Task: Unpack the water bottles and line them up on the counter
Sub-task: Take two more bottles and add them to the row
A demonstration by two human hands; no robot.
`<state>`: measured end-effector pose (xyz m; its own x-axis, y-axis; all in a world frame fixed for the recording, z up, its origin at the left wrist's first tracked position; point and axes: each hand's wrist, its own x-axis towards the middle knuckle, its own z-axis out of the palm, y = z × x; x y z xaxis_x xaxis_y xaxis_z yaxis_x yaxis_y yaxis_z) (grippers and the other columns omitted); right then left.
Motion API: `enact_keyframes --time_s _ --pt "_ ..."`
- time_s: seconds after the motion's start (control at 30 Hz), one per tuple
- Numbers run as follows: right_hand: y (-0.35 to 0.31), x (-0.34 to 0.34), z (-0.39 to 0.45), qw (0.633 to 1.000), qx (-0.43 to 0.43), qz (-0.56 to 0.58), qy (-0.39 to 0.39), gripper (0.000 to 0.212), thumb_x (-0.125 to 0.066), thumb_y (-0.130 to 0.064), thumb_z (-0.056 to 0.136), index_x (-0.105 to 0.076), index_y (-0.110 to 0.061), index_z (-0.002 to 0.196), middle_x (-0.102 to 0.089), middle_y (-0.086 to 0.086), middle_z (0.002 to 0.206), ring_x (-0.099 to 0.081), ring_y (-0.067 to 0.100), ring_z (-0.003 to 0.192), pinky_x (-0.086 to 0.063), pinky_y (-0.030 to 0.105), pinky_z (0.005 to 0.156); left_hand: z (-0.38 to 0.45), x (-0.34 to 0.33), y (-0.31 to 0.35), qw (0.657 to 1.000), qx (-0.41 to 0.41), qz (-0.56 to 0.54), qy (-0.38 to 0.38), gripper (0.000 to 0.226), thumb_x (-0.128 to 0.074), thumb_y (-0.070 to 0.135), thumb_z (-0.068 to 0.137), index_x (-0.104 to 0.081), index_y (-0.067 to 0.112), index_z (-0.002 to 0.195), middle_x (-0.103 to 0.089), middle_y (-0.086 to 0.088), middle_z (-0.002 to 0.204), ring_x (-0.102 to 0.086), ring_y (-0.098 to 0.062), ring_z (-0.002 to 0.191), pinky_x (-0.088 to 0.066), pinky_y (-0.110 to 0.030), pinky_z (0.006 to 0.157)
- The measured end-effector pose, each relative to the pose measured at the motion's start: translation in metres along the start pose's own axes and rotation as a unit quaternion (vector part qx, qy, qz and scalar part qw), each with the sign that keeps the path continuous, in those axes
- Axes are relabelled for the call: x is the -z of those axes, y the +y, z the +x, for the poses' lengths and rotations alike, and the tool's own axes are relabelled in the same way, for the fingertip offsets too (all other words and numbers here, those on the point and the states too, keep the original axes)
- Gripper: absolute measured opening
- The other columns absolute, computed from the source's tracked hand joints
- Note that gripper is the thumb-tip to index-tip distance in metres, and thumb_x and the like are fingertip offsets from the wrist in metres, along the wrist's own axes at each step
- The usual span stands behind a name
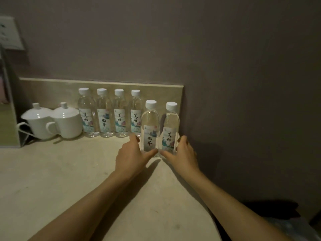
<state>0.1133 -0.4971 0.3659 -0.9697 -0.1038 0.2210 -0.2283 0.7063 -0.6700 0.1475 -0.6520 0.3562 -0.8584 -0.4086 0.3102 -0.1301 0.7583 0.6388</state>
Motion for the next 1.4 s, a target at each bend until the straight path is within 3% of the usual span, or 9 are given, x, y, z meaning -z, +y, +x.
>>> enact_keyframes --time_s 0.07,0.2,0.5,0.63,0.9,1.4 --pt "0.000 -0.001 -0.003 1.000 0.006 0.004 0.007 0.062 -0.073 -0.047 0.078 -0.042 -0.013 0.120 -0.055 0.011 0.131 -0.056 0.033 0.118 -0.052 0.045 0.090 -0.004 -0.004 0.002 0.999 -0.007 0.033 -0.010 0.073 -0.070 0.069 0.071 -0.044 0.019 0.118 -0.071 -0.004 0.103 -0.069 -0.023 0.086 -0.050 -0.031 0.060" --pt "-0.002 -0.002 -0.001 1.000 0.012 -0.004 0.013 0.052 -0.072 -0.040 0.081 -0.045 -0.012 0.115 -0.057 0.011 0.128 -0.057 0.033 0.116 -0.049 0.037 0.085 0.002 -0.007 0.005 0.999 -0.009 0.049 -0.011 0.058 -0.069 0.055 0.082 -0.044 0.017 0.118 -0.071 -0.007 0.110 -0.069 -0.027 0.093 -0.057 -0.039 0.073" --pt "-0.005 -0.007 0.008 1.000 0.007 -0.009 0.018 0.051 -0.070 -0.036 0.083 -0.043 -0.010 0.118 -0.056 0.013 0.127 -0.056 0.034 0.116 -0.047 0.037 0.085 0.005 -0.007 0.006 0.999 -0.016 0.034 -0.031 0.051 -0.068 0.045 0.087 -0.045 0.013 0.119 -0.069 -0.013 0.118 -0.067 -0.034 0.104 -0.055 -0.045 0.085" --pt "-0.006 -0.010 0.011 1.000 -0.004 0.010 0.023 0.052 -0.072 -0.034 0.083 -0.044 -0.010 0.120 -0.056 0.012 0.128 -0.056 0.032 0.116 -0.043 0.030 0.077 0.008 -0.008 0.007 0.999 -0.004 0.018 -0.029 0.050 -0.068 0.044 0.087 -0.045 0.013 0.118 -0.068 -0.013 0.119 -0.066 -0.034 0.106 -0.055 -0.048 0.087" --pt "-0.012 -0.012 0.028 0.999 -0.024 0.018 0.022 0.055 -0.074 -0.031 0.082 -0.046 -0.009 0.124 -0.054 0.013 0.130 -0.055 0.033 0.117 -0.050 0.041 0.091 0.021 -0.017 0.014 1.000 0.007 -0.002 -0.024 0.035 -0.066 0.036 0.091 -0.048 0.013 0.110 -0.068 -0.011 0.115 -0.065 -0.031 0.106 -0.054 -0.043 0.086" --pt "-0.015 -0.023 0.061 0.999 -0.029 0.022 0.019 0.056 -0.074 -0.033 0.082 -0.044 -0.007 0.122 -0.052 0.015 0.130 -0.055 0.036 0.117 -0.050 0.047 0.093 0.058 -0.034 0.014 0.998 0.044 -0.034 -0.013 0.044 -0.068 0.034 0.089 -0.046 0.009 0.117 -0.066 -0.015 0.120 -0.063 -0.036 0.112 -0.053 -0.048 0.092"
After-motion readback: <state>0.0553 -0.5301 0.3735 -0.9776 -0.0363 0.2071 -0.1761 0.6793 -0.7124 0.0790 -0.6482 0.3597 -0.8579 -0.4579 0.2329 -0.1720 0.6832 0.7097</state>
